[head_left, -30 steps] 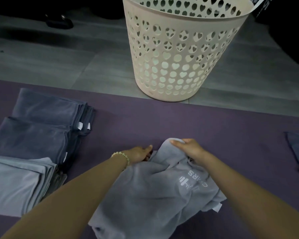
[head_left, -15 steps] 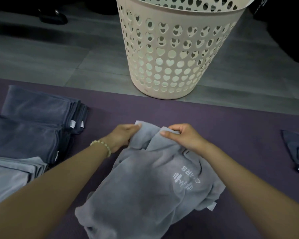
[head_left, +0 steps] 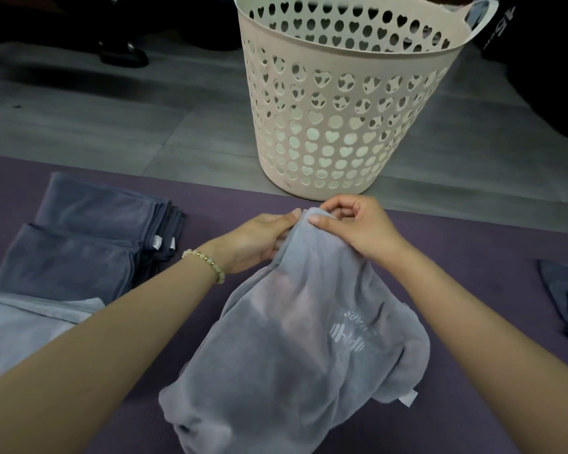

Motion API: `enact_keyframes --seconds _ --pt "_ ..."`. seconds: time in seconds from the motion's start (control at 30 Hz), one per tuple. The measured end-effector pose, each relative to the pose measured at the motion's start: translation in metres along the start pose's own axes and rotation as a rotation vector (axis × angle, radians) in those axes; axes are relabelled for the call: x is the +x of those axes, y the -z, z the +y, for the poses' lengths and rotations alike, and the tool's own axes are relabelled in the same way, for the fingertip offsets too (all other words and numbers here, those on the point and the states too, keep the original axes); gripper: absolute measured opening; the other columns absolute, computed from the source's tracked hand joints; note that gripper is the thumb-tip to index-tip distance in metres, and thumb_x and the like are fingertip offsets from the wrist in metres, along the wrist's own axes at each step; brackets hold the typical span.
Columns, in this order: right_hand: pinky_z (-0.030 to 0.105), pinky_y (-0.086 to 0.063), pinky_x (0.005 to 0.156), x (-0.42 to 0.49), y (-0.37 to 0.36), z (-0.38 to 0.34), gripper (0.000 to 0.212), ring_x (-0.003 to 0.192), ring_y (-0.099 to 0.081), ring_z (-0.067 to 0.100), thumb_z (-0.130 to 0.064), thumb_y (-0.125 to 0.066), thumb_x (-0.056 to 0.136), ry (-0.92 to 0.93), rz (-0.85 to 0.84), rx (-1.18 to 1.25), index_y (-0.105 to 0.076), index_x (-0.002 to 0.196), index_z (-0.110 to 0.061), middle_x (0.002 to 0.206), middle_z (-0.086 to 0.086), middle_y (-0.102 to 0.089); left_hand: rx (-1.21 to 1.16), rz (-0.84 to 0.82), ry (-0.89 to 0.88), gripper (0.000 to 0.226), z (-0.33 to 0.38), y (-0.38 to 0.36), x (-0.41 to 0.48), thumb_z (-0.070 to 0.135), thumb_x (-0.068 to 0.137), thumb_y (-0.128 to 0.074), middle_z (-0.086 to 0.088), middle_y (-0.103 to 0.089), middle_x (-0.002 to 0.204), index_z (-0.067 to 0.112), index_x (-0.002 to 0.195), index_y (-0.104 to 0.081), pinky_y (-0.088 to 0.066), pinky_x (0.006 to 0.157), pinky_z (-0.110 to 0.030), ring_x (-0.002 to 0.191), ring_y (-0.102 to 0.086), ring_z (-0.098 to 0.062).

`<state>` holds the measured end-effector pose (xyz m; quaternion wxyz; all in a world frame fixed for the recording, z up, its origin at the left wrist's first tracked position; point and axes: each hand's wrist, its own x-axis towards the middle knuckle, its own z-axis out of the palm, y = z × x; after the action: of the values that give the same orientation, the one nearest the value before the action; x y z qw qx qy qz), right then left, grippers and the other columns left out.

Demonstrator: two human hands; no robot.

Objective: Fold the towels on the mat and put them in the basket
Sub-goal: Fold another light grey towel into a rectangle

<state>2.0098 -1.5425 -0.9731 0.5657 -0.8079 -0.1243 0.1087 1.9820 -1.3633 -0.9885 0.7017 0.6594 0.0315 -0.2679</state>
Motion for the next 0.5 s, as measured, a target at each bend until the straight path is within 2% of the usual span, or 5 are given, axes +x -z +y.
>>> enact_keyframes --seconds 0.07,0.13,0.23,0.37,0.5 --pt "0.009 -0.043 0.061 -0.001 -0.001 0.000 0.010 0.058 -0.053 -0.001 -0.015 -0.077 0.077 -0.005 0.023 0.006 -0.067 0.076 -0.017 0.067 -0.003 -0.060 0.002 -0.007 -0.012 0.038 -0.001 -0.002 -0.004 0.036 0.099 -0.041 -0.004 -0.072 0.103 0.010 0.114 -0.065 -0.056 0.076 -0.022 0.093 -0.069 -0.013" --pt "0.009 -0.044 0.063 -0.002 -0.001 -0.001 0.008 0.060 -0.055 -0.003 -0.016 -0.077 0.077 -0.031 0.023 0.053 -0.069 0.078 -0.018 0.069 -0.004 -0.063 0.005 -0.045 -0.040 0.030 -0.002 -0.004 -0.008 0.023 0.098 -0.048 -0.008 -0.070 0.112 0.009 0.119 -0.063 -0.055 0.083 -0.023 0.100 -0.067 -0.015" --pt "0.012 -0.048 0.070 -0.004 0.000 -0.001 0.007 0.073 -0.062 0.000 -0.022 -0.077 0.078 -0.080 -0.036 0.059 -0.074 0.084 -0.021 0.083 0.002 -0.072 -0.009 -0.071 -0.065 0.024 -0.002 -0.006 -0.014 0.009 0.093 -0.055 -0.003 -0.072 0.104 0.011 0.115 -0.064 -0.054 0.075 -0.019 0.094 -0.068 -0.011" --pt "0.013 -0.049 0.071 -0.005 -0.001 -0.007 0.006 0.072 -0.062 0.002 -0.021 -0.077 0.077 -0.100 -0.037 0.105 -0.075 0.083 -0.019 0.080 0.000 -0.071 0.002 -0.065 -0.100 0.022 -0.001 -0.013 -0.015 0.012 0.094 -0.055 -0.003 -0.072 0.102 0.011 0.113 -0.065 -0.053 0.074 -0.018 0.093 -0.068 -0.011" --pt "0.013 -0.049 0.068 -0.007 -0.002 -0.007 0.009 0.070 -0.062 0.003 -0.026 -0.076 0.078 -0.144 -0.021 0.168 -0.070 0.079 -0.020 0.076 -0.004 -0.071 0.069 0.047 -0.141 0.028 -0.001 -0.011 -0.015 0.023 0.096 -0.053 -0.009 -0.072 0.103 0.006 0.110 -0.068 -0.054 0.071 -0.019 0.089 -0.068 -0.013"
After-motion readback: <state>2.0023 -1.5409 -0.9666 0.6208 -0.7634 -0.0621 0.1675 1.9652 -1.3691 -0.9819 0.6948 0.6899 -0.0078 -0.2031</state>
